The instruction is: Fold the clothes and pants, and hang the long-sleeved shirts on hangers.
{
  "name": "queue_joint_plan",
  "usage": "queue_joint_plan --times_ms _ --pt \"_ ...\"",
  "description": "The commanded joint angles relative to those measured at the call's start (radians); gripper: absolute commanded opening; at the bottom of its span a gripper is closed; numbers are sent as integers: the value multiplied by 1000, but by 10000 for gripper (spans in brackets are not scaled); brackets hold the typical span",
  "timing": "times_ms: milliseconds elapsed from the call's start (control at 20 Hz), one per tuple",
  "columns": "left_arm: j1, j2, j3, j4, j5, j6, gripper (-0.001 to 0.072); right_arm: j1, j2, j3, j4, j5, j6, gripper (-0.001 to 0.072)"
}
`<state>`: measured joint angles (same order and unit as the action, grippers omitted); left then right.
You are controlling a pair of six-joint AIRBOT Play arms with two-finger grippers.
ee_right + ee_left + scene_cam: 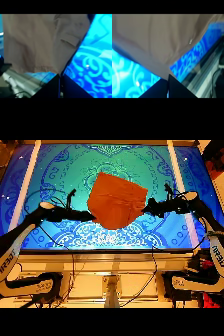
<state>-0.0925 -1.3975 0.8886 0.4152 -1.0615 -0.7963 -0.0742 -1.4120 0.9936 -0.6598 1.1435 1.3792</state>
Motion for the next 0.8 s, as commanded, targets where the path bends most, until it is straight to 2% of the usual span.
queue_joint_plan --times_ms 0,150,250,350,600,650,750 --pt "9 56 195 -4 98 -88 3 -1 0 1 256 -16 -61 10" --pt "-8 9 368 -10 227 -126 3 2 -5 25 373 -223 -84 9" --pt "-20 -40 475 -78 298 -124 3 2 -15 104 415 -328 -90 9" --pt "-23 -91 599 -133 314 -117 3 6 -30 220 419 -396 -90 9" --pt "-24 -138 772 -132 306 -117 3 8 -82 446 362 -362 -40 9" --pt "-20 -140 771 -111 281 -117 4 8 -82 450 314 -337 -27 10" --pt "-18 -145 770 32 164 -121 5 7 -82 449 193 -245 -27 11"
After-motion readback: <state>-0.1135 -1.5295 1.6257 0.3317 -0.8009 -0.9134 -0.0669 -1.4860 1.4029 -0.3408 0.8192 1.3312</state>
